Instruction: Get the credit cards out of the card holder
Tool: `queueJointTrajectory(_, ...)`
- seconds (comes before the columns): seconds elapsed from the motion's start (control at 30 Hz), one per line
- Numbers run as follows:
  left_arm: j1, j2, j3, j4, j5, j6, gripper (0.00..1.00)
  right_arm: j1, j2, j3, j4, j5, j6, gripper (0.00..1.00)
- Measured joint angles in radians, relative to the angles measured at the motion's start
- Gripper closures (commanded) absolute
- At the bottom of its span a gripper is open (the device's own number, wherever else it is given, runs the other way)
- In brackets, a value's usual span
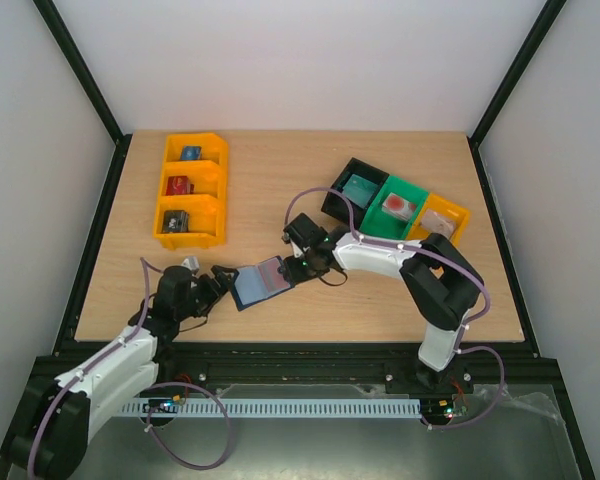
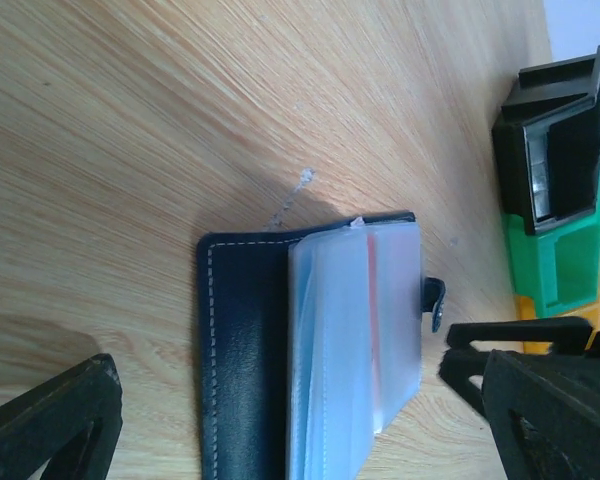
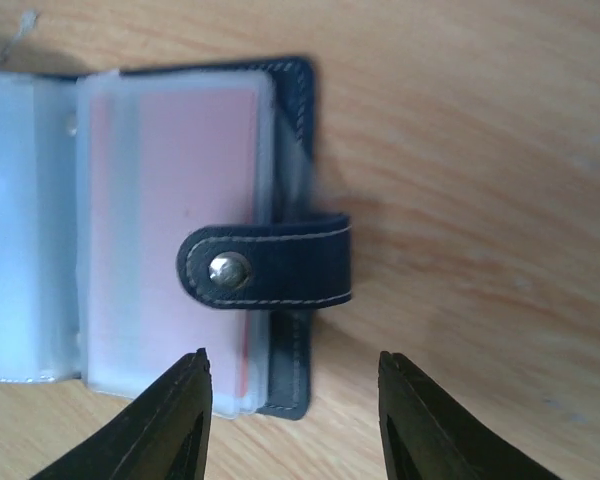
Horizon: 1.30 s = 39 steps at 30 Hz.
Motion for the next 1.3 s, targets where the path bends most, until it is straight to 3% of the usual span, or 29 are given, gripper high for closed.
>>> queueJointTrajectory(0.3,-0.055,0.115,0.000,0.153,-0.020,-0.002,0.02,0.051,0.043,-0.061,0.181,-0.062,0.100,0.63)
queueJointTrajectory(0.47,-0.069,0.161,-0.001,0.204,-0.076,0.034,0.18,0.074,0.069,-0.060,0.252,-0.068,0.134,0.64)
queueJointTrajectory(0.6,-0.079,0.190,-0.003,0.221,-0.110,0.064,0.39,0.090,0.092,-0.053,0.312,-0.097,0.148,0.64)
queueJointTrajectory(0.67,-0.084,0.200,-0.006,0.222,-0.119,0.078,0.57,0.097,0.100,-0.052,0.335,-0.114,0.151,0.64)
queueJointTrajectory(0.77,-0.090,0.209,-0.008,0.224,-0.126,0.090,0.94,0.100,0.102,-0.052,0.345,-0.130,0.154,0.64)
queueJointTrajectory(0.8,-0.091,0.209,-0.009,0.224,-0.123,0.095,0.98,0.102,0.102,-0.052,0.347,-0.137,0.154,0.63)
queueJointTrajectory(1.03,-0.087,0.124,0.006,0.245,-0.056,0.239,0.98,0.089,0.024,-0.114,0.371,-0.181,0.092,0.51)
queueJointTrajectory(1.3,-0.059,-0.095,0.185,0.246,0.206,0.641,0.98,-0.063,-0.449,-0.253,0.461,-0.284,-0.033,0.35)
